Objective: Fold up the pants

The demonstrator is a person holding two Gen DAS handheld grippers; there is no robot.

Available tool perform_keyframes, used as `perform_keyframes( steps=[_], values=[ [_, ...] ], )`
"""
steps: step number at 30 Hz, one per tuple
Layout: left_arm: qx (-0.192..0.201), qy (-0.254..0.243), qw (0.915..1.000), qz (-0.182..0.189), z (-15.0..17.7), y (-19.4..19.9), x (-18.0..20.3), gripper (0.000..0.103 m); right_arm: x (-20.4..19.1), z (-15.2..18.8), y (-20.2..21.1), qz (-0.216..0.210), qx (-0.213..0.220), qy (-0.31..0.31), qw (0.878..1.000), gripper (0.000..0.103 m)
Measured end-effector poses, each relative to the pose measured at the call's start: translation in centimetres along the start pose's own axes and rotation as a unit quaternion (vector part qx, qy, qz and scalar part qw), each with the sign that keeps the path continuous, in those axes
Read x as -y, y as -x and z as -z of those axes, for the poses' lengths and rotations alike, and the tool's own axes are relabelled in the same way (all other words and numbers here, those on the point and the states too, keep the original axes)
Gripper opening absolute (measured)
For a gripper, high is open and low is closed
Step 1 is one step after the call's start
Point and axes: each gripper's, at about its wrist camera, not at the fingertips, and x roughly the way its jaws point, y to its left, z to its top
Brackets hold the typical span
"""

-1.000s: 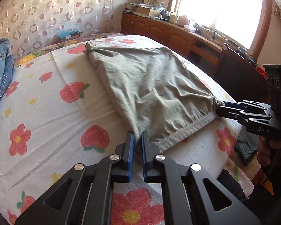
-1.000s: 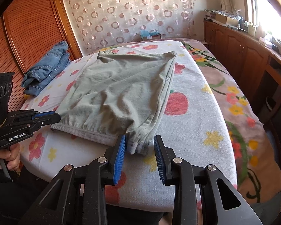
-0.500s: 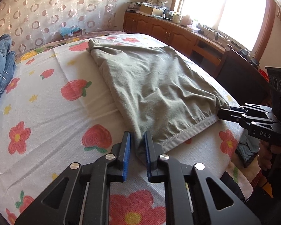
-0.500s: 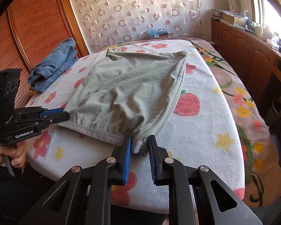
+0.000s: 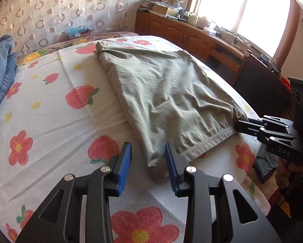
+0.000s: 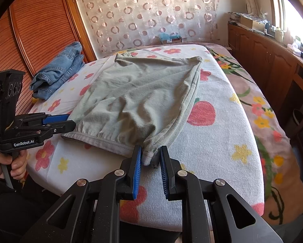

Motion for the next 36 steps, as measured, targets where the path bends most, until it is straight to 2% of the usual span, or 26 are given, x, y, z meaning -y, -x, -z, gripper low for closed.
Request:
perform_keyframes(
  steps=[4,8,10,11,12,14,19,24,28,30,36],
  values=[
    [-0.001,0.002,1.0000,0.006,0.0,-0.1,0.1,0.038,0.1,0.0,0.0,-0.002,0.001,-0.002,1.000,0.018],
    [0.000,-0.020,0.9998,-0.009,0.1,-0.3,1.0,0.037,0.1,0.0,-0.1,-0.004,0.003,-0.004,1.000,0.018],
    [-0.003,-0.027,0.9996,-0.005,0.1,-0.2,1.3,0.029,0.2,0.1,0.0,-0.006,0.008,-0.011,1.000,0.016],
    [-0.003,-0.030,0.9995,0.001,0.1,-0.1,1.5,0.020,0.2,0.1,0.1,-0.004,0.010,-0.018,1.000,0.015],
    [-0.002,-0.036,0.9994,0.000,0.2,0.0,1.7,0.015,0.1,0.1,0.2,-0.002,0.012,-0.019,1.000,0.015],
    [0.002,-0.052,0.9985,-0.019,0.3,0.2,2.3,0.007,-0.3,0.0,0.5,0.003,0.021,-0.014,1.000,0.013],
    [0.019,-0.053,0.9983,-0.013,-0.3,1.8,2.3,0.006,-0.5,-1.0,2.1,-0.008,0.047,-0.011,0.999,0.013],
    [0.067,-0.061,0.9957,-0.018,-2.3,6.0,2.8,0.006,-1.7,-3.1,5.0,-0.014,0.087,0.006,0.996,0.013],
    [0.109,-0.068,0.9915,-0.022,-4.2,10.3,3.0,0.006,-3.5,-5.7,8.1,-0.035,0.122,0.029,0.992,0.013],
    [0.121,-0.063,0.9904,-0.023,-5.0,11.8,2.7,0.005,-4.6,-7.0,9.3,-0.030,0.133,0.041,0.990,0.013],
    [0.169,-0.071,0.9821,-0.042,-6.9,16.2,2.6,0.005,-7.9,-10.0,12.1,-0.063,0.168,0.075,0.981,0.013]
  ],
)
